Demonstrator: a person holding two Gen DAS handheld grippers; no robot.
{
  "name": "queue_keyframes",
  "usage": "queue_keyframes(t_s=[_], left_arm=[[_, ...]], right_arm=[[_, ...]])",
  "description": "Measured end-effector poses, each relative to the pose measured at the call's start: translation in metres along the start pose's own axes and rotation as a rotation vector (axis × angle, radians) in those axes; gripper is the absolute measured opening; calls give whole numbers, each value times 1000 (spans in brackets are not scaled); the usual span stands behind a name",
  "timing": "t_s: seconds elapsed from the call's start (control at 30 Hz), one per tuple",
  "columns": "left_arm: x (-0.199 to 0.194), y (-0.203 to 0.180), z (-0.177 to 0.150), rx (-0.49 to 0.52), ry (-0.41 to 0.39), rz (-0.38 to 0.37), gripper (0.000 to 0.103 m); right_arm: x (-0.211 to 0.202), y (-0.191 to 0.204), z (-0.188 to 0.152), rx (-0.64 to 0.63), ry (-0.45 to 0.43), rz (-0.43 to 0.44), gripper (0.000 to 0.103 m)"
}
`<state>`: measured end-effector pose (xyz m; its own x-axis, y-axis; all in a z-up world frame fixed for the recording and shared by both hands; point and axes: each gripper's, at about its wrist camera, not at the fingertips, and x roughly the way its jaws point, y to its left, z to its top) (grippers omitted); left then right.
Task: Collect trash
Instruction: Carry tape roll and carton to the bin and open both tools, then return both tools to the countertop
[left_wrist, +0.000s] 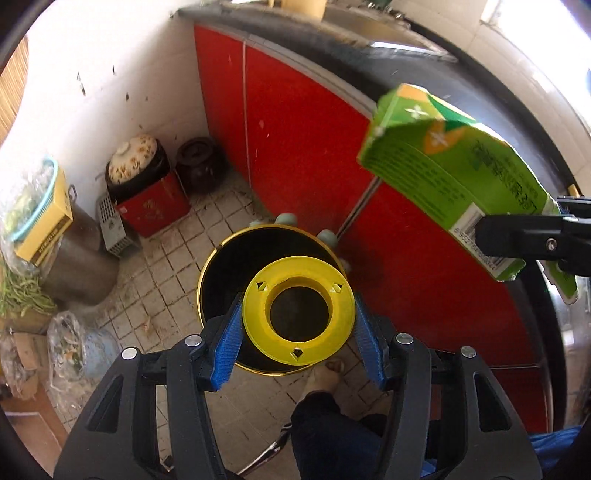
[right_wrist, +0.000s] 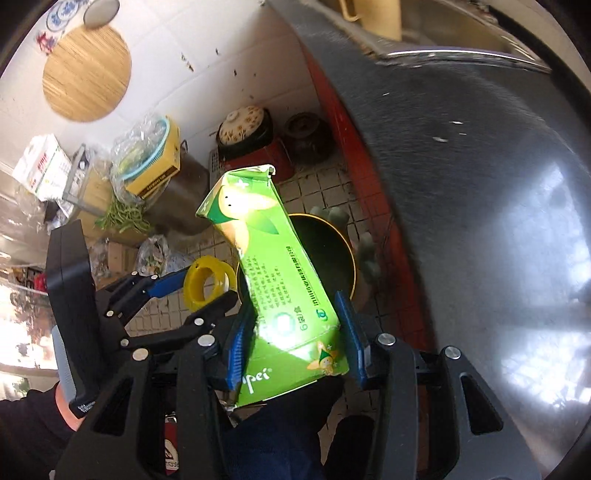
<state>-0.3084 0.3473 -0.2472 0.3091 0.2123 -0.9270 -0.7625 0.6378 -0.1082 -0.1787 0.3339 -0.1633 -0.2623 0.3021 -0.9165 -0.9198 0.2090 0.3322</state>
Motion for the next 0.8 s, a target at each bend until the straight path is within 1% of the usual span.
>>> queue_keyframes(t_s=[0.07, 0.13, 0.27, 0.33, 0.37, 0.4, 0.43, 0.47, 0.5, 0.53, 0.63, 0.67, 0.7, 0.73, 0.8], left_arm=[[9, 8, -2, -33, 17, -25, 55], [15, 13, -2, -42, 22, -22, 55], [25, 18, 0, -58, 29, -34, 55], [29, 20, 0, -53, 30, -37, 55], [31, 21, 0, -49, 31, -40, 58], [32, 21, 1, -41, 33, -41, 62], [33, 20, 1, -34, 30, -31, 69], [33, 21, 2, -32, 28, -25, 74], [33, 21, 2, -32, 27, -24, 75], [32, 21, 3, -32, 27, -25, 77], [25, 20, 6, -23, 24, -12, 81], [19, 17, 8, -9, 16, -8, 84], [11, 14, 9, 7, 5, 0, 86], [0, 6, 12, 39, -13, 19, 90], [-18, -10, 18, 96, -34, 48, 93]], right_arm=[[18, 4, 7, -3, 35, -11, 44], [27, 2, 7, 6, 59, -13, 44], [37, 2, 10, 16, 76, -18, 44], [39, 3, 14, 13, 82, -22, 47], [41, 3, 14, 12, 85, -24, 49], [46, 7, 18, 10, 87, -28, 53], [47, 9, 19, 7, 88, -27, 56], [45, 8, 19, 2, 88, -24, 63], [45, 8, 20, -3, 86, -22, 66], [44, 9, 20, -8, 85, -23, 66], [25, 8, 16, -16, 62, -18, 67], [16, 5, 14, -15, 46, -17, 71], [3, 2, 10, -11, 24, -16, 76], [-18, -4, 4, 0, -9, -19, 78], [-56, -20, -8, 16, -71, -35, 85]])
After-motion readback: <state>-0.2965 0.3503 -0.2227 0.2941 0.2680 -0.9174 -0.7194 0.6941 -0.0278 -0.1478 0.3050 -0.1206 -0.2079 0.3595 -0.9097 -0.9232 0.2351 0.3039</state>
